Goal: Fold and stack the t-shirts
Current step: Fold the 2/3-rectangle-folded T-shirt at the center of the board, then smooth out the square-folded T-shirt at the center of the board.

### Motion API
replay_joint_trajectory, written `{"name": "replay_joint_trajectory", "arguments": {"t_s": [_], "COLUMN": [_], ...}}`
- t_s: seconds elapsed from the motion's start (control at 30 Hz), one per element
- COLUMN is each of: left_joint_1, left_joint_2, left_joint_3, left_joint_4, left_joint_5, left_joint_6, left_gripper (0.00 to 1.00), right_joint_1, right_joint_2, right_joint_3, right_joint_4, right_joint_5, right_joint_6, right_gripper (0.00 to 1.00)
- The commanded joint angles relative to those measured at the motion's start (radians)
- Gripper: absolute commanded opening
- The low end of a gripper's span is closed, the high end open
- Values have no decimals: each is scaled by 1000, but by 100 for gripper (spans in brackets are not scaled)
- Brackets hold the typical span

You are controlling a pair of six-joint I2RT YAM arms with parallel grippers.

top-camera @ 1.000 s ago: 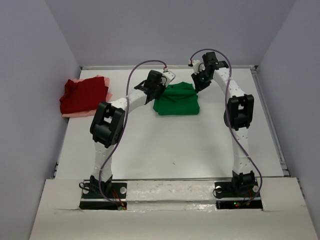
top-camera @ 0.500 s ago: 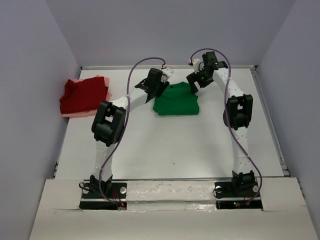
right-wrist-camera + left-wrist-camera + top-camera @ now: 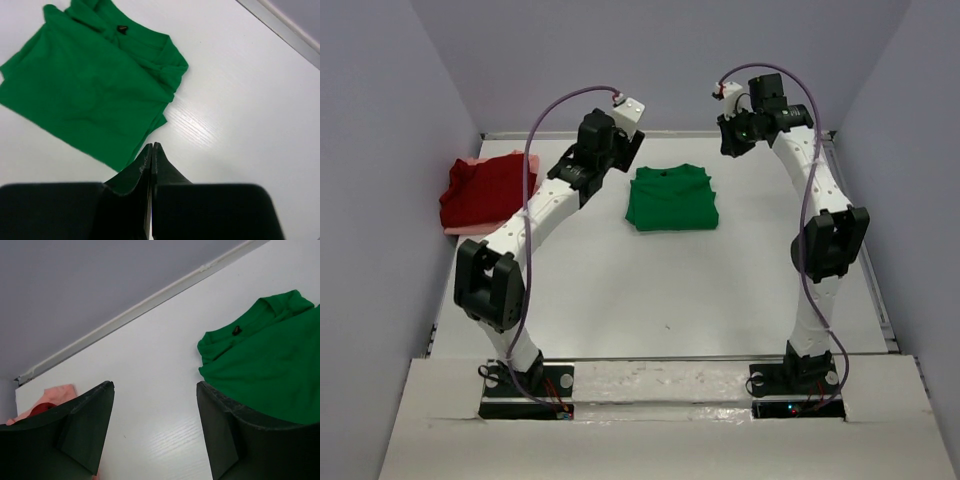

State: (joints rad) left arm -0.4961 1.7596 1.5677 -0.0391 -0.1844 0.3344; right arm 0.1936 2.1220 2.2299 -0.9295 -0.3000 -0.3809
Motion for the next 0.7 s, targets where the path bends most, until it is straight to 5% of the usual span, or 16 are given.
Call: {"name": "replay_joint_trajectory", "arguments": {"t_s": [0.0, 0.13, 0.27, 0.43, 0.67], "left_joint_1": [50, 67, 65, 71, 312], "left_joint_2": [-116, -140, -111, -123, -377], "left_joint_3": [-200, -265, -256, -265, -428], "left_joint_4": [81, 124, 105, 104, 205], "left_joint_5": [172, 393, 523, 423, 380], "left_joint_6": [-122, -146, -149, -107, -84], "left_gripper": [78, 89, 90, 92, 96], "right_joint_1": [42, 101, 190, 297, 385], "right_joint_2": [-33, -7, 9, 64, 104], "right_joint_3": [-79, -110, -135, -170, -271], "right_joint_4": [-29, -63, -10, 151, 427], "right_joint_5": [-70, -51, 34, 390, 684], "right_joint_6": [25, 14, -10, -88, -275], "right_gripper": [0, 0, 0, 0, 0]}}
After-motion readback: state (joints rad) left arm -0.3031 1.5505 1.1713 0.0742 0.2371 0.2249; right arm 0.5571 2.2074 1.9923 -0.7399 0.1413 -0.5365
